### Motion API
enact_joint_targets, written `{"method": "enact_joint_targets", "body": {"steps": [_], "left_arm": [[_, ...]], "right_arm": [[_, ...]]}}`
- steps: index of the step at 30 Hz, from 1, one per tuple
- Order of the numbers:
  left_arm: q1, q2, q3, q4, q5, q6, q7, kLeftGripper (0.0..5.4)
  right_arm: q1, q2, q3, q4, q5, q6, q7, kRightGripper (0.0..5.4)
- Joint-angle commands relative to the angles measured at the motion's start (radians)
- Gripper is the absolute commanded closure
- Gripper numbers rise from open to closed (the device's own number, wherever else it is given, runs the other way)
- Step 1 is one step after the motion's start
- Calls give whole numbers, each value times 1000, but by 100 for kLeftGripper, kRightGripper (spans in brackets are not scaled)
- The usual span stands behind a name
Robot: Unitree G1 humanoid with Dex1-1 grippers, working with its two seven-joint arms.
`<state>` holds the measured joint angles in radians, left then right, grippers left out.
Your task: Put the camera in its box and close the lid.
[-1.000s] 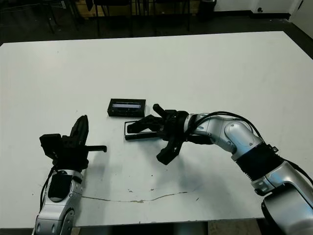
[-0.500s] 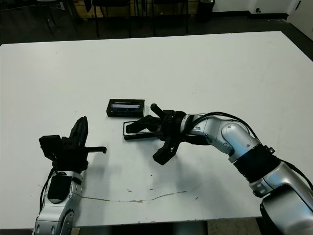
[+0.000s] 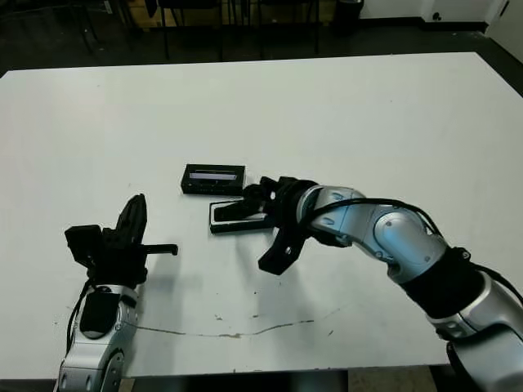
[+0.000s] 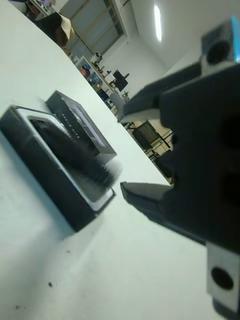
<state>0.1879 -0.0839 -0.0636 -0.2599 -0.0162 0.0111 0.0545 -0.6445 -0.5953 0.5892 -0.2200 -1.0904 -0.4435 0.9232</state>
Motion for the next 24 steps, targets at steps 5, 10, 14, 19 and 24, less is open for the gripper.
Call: {"method": "enact_joint_targets", "body": {"steps": [5, 10, 14, 19, 24], "left_arm": [[3, -4, 2, 10, 6, 15, 11, 540], [4, -1, 4, 9, -1, 11, 6, 540], [4, 3, 6, 10, -3, 7, 3, 540], [2, 4, 9, 12, -5, 8, -1, 540], [2, 8, 10, 11, -1, 5, -3, 540]], "right_arm": [[43, -33, -66, -9, 16, 19, -29, 123], [35, -55, -137, -31, 79, 63, 11, 34], [22, -72, -231, -32, 142, 82, -51, 1], [84, 2, -367, 104, 357, 7, -411, 33], [105, 88, -371, 270, 533, -79, -580, 120]]}}
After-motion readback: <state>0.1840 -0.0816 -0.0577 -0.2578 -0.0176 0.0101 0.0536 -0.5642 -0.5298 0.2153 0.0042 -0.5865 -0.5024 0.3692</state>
